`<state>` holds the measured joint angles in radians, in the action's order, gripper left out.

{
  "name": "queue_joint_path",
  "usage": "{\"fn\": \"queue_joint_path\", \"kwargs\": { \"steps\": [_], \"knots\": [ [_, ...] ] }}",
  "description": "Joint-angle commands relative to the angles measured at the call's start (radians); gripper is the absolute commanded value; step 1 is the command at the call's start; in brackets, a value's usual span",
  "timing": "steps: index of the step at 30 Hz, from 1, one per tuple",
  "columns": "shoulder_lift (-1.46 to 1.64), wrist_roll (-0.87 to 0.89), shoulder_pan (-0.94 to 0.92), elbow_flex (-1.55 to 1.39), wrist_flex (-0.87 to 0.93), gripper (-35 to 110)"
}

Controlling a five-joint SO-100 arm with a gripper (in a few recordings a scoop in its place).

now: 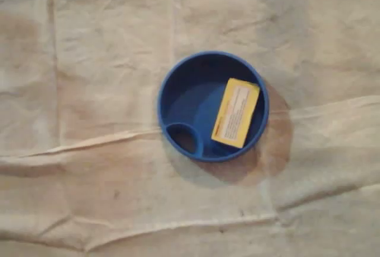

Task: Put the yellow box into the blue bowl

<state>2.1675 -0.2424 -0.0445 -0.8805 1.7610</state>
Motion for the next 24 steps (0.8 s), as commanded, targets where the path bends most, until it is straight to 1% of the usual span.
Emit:
{"fn": "queue_joint_path", "kwargs": {
  "steps": [1,6,11,15,19,24],
  "knots": [
    [0.229,0.009,0.0,-0.227,-0.012,0],
    [0.442,0.011,-0.002,-0.466,-0.006,0],
    [0.621,0.012,0.0,-0.63,-0.005,0],
    [0.749,0.015,0.002,-0.733,-0.003,0],
    [0.856,0.057,0.002,-0.831,-0.003,0],
    [0.969,0.077,0.002,-0.904,-0.003,0]
  ]
}}
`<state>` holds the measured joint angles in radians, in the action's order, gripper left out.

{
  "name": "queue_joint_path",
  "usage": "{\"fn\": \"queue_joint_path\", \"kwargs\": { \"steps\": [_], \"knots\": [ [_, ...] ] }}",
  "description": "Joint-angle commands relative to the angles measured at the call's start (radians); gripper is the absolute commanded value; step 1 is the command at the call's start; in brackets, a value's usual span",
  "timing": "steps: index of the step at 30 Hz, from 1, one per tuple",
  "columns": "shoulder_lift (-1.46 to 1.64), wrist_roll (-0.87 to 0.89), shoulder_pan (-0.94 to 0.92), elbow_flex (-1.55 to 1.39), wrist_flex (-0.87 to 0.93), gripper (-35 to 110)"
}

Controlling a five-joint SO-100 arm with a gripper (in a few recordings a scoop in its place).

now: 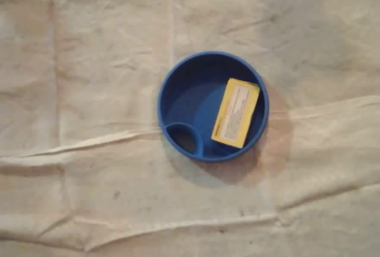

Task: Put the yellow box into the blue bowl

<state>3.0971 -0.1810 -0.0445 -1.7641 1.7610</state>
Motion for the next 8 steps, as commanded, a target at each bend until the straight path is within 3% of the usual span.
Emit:
{"fn": "queue_joint_path", "kwargs": {
  "steps": [1,8],
  "knots": [
    [0.06,0.015,0.002,-0.029,-0.003,0],
    [0.167,0.017,0.002,-0.103,-0.003,0]
  ]
}}
